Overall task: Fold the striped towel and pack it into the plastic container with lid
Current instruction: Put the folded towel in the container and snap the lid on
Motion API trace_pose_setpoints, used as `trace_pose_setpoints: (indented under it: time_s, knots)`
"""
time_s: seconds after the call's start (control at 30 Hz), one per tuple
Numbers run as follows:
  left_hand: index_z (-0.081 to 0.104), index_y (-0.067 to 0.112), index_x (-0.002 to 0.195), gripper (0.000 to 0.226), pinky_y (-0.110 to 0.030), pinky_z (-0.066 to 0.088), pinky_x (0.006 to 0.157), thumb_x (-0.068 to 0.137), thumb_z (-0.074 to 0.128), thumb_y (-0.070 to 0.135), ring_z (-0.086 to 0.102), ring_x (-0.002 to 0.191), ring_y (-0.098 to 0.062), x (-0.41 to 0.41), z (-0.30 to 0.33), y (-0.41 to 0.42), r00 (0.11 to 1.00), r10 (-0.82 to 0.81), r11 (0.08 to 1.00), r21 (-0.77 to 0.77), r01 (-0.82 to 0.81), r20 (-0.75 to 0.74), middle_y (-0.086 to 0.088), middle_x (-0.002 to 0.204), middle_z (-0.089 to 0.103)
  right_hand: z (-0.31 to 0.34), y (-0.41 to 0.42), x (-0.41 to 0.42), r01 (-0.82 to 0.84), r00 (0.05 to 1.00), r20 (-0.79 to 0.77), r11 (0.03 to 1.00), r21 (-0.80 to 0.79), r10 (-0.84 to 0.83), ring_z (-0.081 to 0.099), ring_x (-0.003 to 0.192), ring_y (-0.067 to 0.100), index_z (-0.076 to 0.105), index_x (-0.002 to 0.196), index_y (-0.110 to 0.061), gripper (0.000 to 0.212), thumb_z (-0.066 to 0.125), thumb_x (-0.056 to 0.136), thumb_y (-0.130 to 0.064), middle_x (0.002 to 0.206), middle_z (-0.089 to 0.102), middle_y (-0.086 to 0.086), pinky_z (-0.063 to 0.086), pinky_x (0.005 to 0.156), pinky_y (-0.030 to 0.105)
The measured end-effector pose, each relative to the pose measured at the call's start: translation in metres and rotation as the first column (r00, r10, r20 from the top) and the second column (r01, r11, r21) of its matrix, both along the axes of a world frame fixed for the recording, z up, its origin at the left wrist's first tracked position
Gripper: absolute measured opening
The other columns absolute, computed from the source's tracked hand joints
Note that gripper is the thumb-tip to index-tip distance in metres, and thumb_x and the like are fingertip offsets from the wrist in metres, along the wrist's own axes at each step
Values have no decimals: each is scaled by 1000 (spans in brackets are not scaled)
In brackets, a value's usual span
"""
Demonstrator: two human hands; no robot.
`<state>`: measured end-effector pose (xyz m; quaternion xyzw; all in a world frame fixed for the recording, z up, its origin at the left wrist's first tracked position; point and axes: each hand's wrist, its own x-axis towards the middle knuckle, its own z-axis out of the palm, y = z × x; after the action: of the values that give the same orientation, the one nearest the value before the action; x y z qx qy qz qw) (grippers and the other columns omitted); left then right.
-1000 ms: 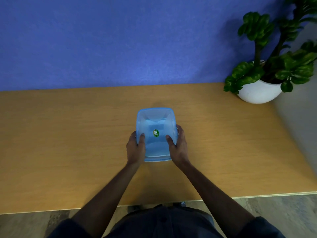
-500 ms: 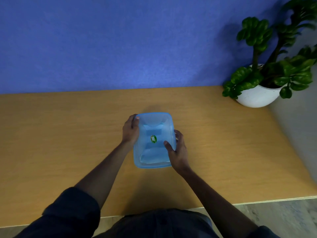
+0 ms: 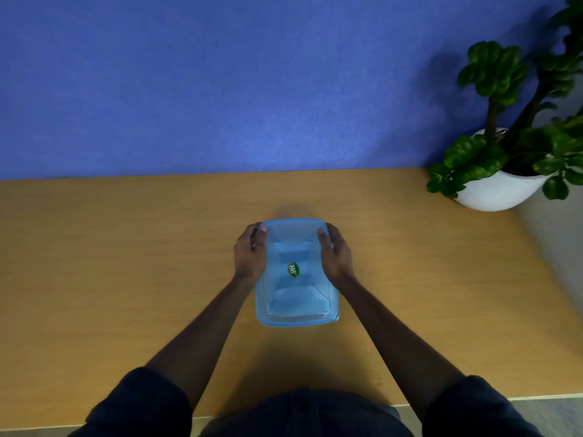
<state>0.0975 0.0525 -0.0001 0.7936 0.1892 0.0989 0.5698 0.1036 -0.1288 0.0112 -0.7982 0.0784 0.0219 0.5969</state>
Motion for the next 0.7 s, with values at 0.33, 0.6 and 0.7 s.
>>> trace_pose_setpoints:
  time_s: [0.33,0.6,0.7]
  knots:
    - [62,11,100,23,-20,44,66,89,54,31,55,72,-9,11,0,-2,999,39,989,-141,-39,-5,2,84,62,-8,-4,35,59,995,-93,989,136,-47,57,76,8,70,90,-17,20,59,94,-34,81,66,-6,47,70,24]
    - [70,12,88,23,-23,48,64,94,57,30,57,68,-4,12,-2,-8,997,78,928,-363,-81,-22,13,67,63,-11,-6,43,27,995,-97,977,211,-6,60,85,8,73,97,-16,19,59,95,-28,88,69,-5,49,82,31]
    - [68,15,74,25,-23,45,61,94,58,27,53,65,-8,12,0,-9,993,110,894,-433,-112,-30,8,63,59,-13,-5,44,14,992,-122,963,269,19,61,83,12,74,89,-15,23,59,93,-32,85,68,-2,50,80,34]
